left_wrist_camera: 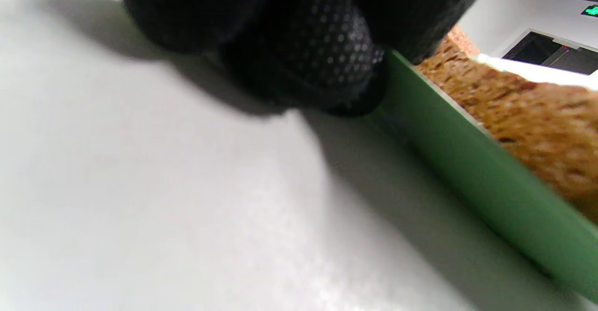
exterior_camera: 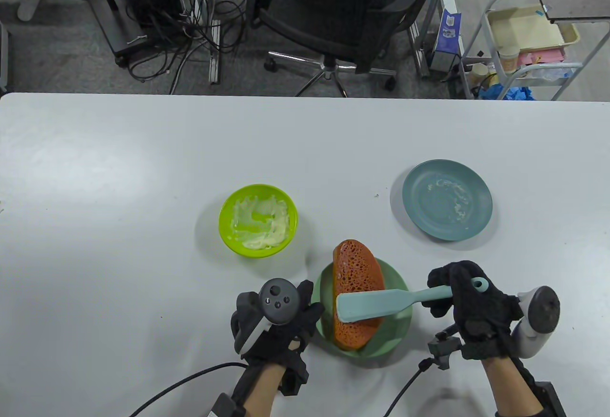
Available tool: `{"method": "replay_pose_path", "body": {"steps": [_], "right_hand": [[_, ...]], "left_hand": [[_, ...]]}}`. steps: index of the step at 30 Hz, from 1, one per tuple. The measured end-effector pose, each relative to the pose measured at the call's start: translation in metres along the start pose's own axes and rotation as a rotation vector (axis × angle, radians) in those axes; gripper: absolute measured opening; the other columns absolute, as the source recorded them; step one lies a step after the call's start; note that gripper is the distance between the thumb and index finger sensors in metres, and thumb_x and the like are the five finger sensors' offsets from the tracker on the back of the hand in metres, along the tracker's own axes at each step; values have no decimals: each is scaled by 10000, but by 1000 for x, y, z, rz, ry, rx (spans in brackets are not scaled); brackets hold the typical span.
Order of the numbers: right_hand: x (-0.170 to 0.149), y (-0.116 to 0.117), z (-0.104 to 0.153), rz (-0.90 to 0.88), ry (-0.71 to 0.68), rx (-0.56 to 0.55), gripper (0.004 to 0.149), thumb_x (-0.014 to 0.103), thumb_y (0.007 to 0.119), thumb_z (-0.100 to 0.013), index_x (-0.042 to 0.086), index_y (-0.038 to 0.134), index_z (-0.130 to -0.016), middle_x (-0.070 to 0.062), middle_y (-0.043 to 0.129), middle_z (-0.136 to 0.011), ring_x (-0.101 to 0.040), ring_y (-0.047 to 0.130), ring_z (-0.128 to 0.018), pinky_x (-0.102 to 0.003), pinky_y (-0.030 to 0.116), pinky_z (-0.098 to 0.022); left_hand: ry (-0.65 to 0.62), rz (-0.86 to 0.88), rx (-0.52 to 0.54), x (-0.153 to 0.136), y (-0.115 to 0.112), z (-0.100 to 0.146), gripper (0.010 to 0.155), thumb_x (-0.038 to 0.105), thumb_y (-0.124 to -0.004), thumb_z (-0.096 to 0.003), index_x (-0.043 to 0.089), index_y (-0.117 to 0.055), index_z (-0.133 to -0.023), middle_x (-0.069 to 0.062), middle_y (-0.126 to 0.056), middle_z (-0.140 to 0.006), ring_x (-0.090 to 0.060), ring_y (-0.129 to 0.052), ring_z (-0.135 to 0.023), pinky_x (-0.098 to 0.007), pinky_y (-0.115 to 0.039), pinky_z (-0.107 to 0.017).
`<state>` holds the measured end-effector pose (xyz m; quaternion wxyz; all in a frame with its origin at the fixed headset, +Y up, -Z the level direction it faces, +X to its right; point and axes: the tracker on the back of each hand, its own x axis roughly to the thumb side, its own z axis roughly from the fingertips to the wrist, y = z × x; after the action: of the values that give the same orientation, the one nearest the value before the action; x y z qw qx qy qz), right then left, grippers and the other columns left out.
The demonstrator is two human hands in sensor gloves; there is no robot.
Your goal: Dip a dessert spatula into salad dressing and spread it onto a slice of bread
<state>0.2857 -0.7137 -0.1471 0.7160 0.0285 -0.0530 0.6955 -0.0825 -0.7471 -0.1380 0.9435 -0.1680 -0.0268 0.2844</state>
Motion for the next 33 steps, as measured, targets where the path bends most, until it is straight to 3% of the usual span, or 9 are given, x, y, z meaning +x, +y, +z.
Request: {"method": "replay_pose_path", "body": {"steps": [8,21,27,33], "right_hand": [[18,-11,1,97,-65,-35,413,448,724,-473,94,831,-655,-239,915,-569,-424,981,-227,-438,855,-103],[31,-52,2,98,-90,-159,416,453,715,-476,85,842,-623,-232,921,-521,-429,959,-180,-438,837,-69],[28,-50,2,79,-81,-176,425,483,740,-468,102,850,-619,-215,929,-512,-418,967,-167,-422,849,-54],[20,-40,3,-3,-40,-187,432,491,842,-435,109,840,-636,-214,934,-521,-400,1006,-177,-403,900,-54]], "left_hand": [[0,0,0,0,0,0,573,437,-825,-529,147,-691,-1005,50,-982,-604,-88,-1032,-343,-247,-900,-248],[0,0,0,0,0,0,573,441,-826,-529,152,-690,-1005,52,-982,-605,-87,-1031,-347,-246,-899,-250],[0,0,0,0,0,0,575,445,-828,-528,152,-692,-1004,54,-982,-605,-85,-1031,-345,-247,-899,-250],[6,14,-7,-1,1,0,579,448,-828,-528,155,-688,-1008,54,-980,-607,-84,-1030,-347,-248,-898,-251]]}}
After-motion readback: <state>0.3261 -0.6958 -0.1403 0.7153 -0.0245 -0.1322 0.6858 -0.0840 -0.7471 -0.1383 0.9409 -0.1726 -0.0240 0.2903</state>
